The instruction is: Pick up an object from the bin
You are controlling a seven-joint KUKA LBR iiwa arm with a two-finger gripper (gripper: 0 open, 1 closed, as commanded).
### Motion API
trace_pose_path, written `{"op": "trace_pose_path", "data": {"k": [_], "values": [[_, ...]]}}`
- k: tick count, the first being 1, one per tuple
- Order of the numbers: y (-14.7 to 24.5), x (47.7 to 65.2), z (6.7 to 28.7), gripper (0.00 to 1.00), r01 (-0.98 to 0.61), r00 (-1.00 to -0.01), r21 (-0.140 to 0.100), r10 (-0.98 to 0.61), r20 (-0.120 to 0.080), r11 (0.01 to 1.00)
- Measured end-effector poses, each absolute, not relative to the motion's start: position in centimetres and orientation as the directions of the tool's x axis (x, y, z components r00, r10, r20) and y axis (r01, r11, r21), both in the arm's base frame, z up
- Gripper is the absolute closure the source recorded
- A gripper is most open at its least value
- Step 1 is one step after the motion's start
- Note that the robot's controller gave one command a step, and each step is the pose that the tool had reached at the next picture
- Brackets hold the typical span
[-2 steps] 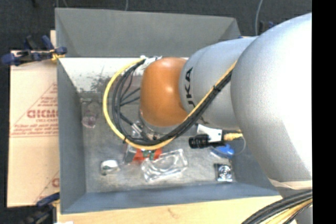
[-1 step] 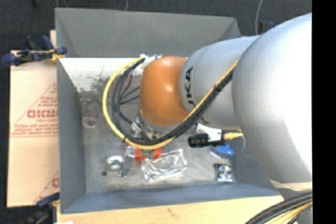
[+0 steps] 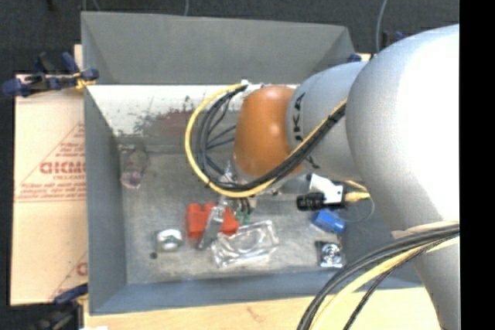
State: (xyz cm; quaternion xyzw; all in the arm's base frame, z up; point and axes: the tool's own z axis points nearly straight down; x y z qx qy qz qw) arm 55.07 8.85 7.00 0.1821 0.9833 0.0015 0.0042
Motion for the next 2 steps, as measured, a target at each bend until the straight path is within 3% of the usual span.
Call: {"op": "trace_pose_path", "data": {"k": [1, 2], "values": [[9.1, 55.5, 7.7, 1.0, 0.358, -0.933, 0.011, 0.358, -0.024, 0.934], [11.5, 55.0, 26.0, 1.0, 0.267, -0.964, 0.006, 0.267, -0.011, 0.964]]}}
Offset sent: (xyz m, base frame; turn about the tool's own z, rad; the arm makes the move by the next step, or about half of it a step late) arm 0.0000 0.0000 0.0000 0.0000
